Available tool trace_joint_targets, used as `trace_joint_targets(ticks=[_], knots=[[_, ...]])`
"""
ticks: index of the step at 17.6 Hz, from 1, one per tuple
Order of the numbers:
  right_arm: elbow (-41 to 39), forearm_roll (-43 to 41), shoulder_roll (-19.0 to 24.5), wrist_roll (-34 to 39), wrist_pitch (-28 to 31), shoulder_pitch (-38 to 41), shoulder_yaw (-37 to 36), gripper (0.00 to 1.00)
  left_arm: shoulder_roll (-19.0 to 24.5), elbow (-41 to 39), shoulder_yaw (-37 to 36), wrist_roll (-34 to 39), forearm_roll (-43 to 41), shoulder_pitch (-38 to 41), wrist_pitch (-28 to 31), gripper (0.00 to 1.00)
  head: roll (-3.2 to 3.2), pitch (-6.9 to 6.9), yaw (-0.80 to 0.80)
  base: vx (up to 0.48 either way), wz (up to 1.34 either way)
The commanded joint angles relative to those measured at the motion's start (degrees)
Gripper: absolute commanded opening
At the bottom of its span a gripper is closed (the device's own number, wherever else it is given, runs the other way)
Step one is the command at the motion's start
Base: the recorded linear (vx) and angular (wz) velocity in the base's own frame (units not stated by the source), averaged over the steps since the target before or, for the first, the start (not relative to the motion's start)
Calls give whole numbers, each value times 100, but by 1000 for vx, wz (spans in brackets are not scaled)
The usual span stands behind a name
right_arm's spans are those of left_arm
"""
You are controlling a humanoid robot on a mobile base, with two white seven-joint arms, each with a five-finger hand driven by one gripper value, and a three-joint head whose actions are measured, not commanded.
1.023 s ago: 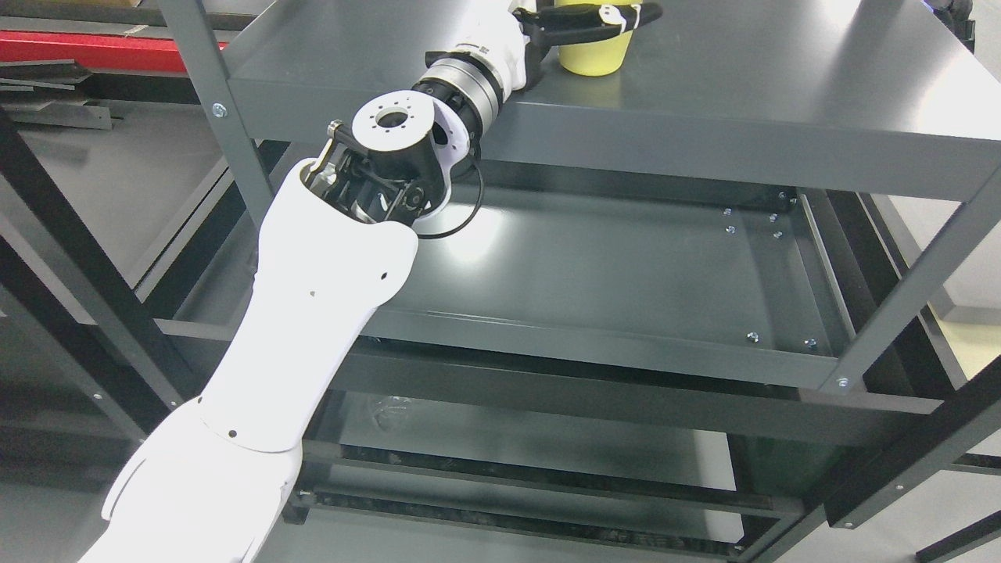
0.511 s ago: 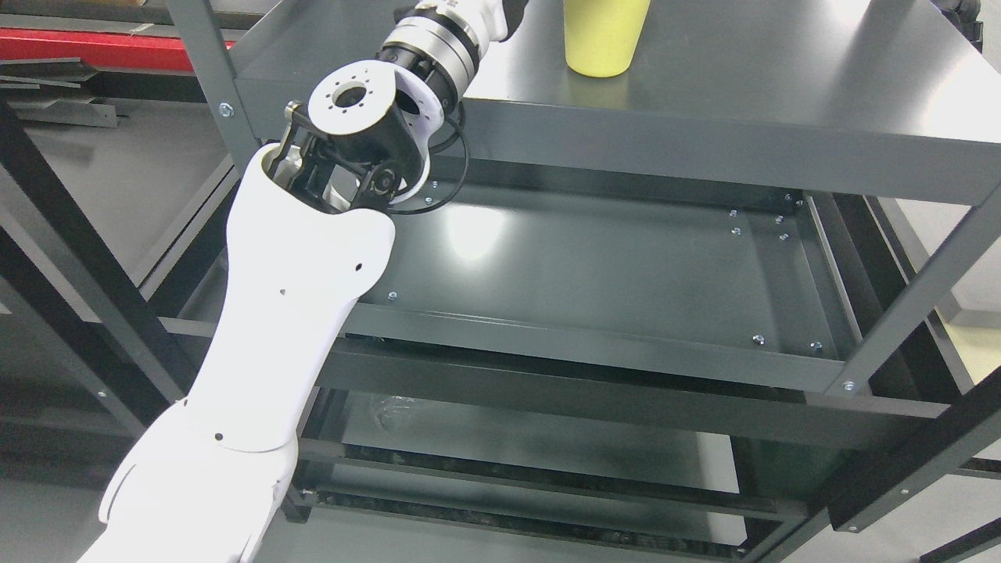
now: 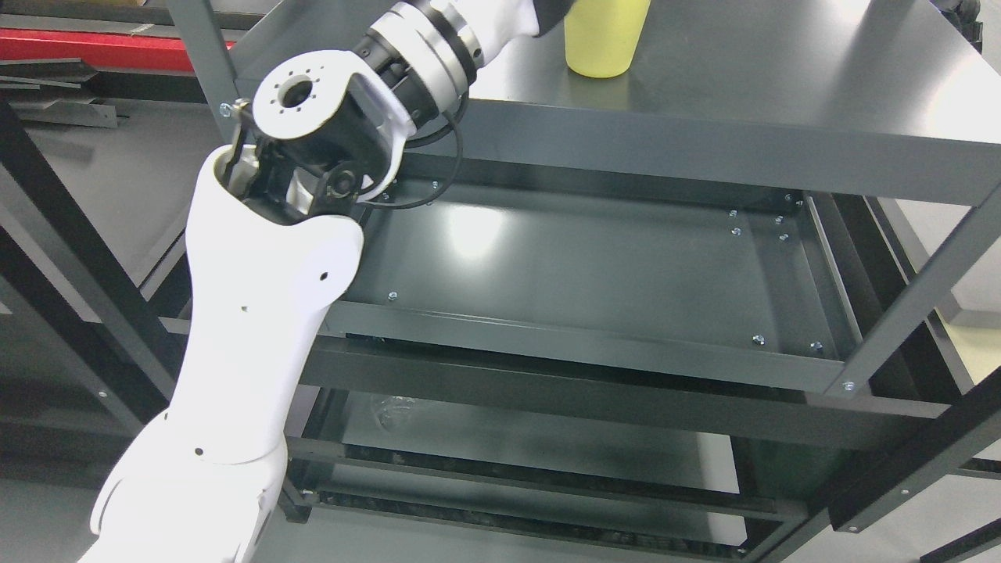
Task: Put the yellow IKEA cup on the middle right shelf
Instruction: 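Withdraw the left hand from the shelf, opening the fingers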
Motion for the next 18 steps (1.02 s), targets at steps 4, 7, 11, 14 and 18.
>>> trace_joint_targets(ticks=[4, 7, 11, 14, 18], knots=[[0, -141, -100, -4, -6, 80, 97, 99, 902, -735, 377, -2978, 51, 626, 18, 98, 0, 0, 0, 0, 0], [0, -141, -100, -4, -6, 80, 97, 99, 1176, -735, 79, -3693, 139, 1083, 26, 98, 0, 0, 0, 0, 0], [0, -141, -100, -4, -6, 80, 97, 99, 1132, -727, -710, -3721, 183, 1821, 0, 98, 0, 0, 0, 0, 0], [0, -141, -100, -4, -6, 80, 97, 99, 1071, -709, -1327, -3660, 131, 2620, -53, 99, 0, 0, 0, 0, 0], [0, -141, -100, -4, -6, 80, 97, 99, 63, 289, -979, -3047, -1121, 3702, -1234, 99, 0, 0, 0, 0, 0]])
